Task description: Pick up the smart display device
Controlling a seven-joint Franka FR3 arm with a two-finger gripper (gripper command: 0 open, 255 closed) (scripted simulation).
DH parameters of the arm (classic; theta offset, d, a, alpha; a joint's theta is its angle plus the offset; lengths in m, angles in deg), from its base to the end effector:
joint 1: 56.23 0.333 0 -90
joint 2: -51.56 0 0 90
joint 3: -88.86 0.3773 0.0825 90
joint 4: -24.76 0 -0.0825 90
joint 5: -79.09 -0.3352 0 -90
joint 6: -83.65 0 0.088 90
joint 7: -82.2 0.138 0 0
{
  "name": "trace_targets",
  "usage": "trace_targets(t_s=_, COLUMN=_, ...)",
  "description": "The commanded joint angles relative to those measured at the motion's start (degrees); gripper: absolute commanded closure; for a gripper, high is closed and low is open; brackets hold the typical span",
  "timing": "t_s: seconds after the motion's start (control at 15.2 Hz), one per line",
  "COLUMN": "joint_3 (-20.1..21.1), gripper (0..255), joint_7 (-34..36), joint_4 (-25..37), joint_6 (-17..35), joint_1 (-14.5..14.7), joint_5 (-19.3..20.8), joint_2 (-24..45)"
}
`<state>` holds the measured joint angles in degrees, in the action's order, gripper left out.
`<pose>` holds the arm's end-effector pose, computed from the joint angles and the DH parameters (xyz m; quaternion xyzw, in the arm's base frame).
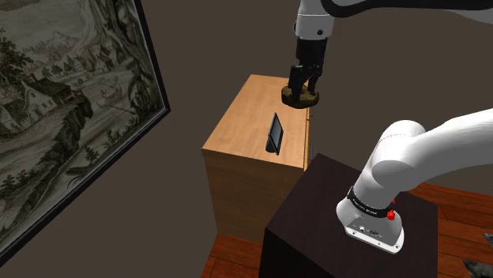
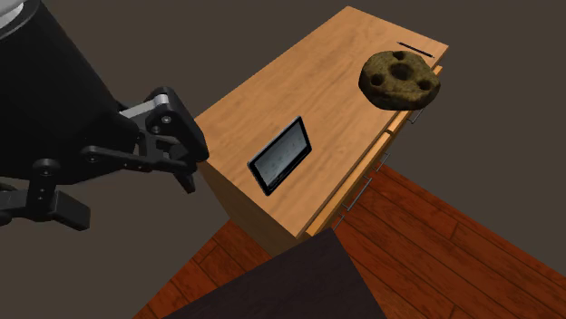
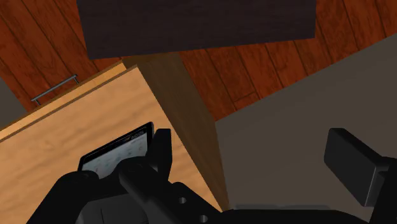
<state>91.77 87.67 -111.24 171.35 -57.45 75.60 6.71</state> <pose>0.2086 0.0209 0.5910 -0.9986 0.0406 0.0311 0.0109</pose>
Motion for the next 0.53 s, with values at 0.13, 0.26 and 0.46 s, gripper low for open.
trace_targets(t_s=0.13, joint_3=1.4, gripper=0, joint_7=3.2, joint_4=-0.9, joint_6=3.4, joint_1=-1.2, joint_5=0.3, joint_2=3.2)
trace_targets(t_s=0.26, joint_3=2.7, gripper=0, joint_7=6.4, joint_4=-1.4, joint_6=6.7, joint_1=-2.4, joint_5=0.7, joint_2=6.6)
trace_targets(t_s=0.46, joint_3=4.4, gripper=0, joint_7=11.4, joint_4=-1.6, joint_6=11.5, joint_1=-4.3, joint_5=1.6, joint_2=12.2)
